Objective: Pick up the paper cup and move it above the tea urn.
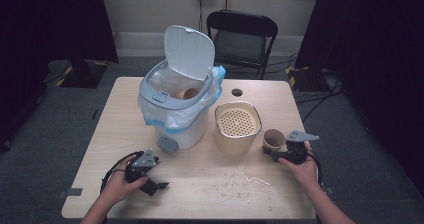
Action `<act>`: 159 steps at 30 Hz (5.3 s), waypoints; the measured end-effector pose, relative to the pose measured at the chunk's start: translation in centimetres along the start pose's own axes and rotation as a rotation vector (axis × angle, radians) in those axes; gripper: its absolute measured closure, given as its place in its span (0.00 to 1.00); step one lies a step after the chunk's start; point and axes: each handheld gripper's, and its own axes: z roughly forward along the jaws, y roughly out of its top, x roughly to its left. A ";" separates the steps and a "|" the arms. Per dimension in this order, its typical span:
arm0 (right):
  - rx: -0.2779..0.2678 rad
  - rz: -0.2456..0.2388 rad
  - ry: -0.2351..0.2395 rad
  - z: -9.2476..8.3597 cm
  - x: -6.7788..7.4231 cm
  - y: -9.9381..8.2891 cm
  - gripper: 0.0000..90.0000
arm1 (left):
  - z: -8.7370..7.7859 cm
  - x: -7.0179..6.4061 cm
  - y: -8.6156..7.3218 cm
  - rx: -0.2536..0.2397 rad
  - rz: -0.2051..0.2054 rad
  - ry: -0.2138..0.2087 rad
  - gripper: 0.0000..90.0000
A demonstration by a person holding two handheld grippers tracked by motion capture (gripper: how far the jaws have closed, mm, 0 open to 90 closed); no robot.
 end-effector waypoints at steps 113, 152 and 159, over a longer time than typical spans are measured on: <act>-0.004 -0.405 -0.117 2.4 -5.2 15.4 0.39 | 0.0 0.0 0.0 -0.003 -0.003 -0.004 0.00; 0.090 -1.059 -0.452 1.6 -0.6 19.2 0.39 | 0.0 0.0 0.0 0.002 -0.003 0.003 0.00; 0.147 -1.492 -0.621 2.4 2.5 18.6 0.40 | 0.0 0.0 0.0 0.002 -0.001 0.007 0.00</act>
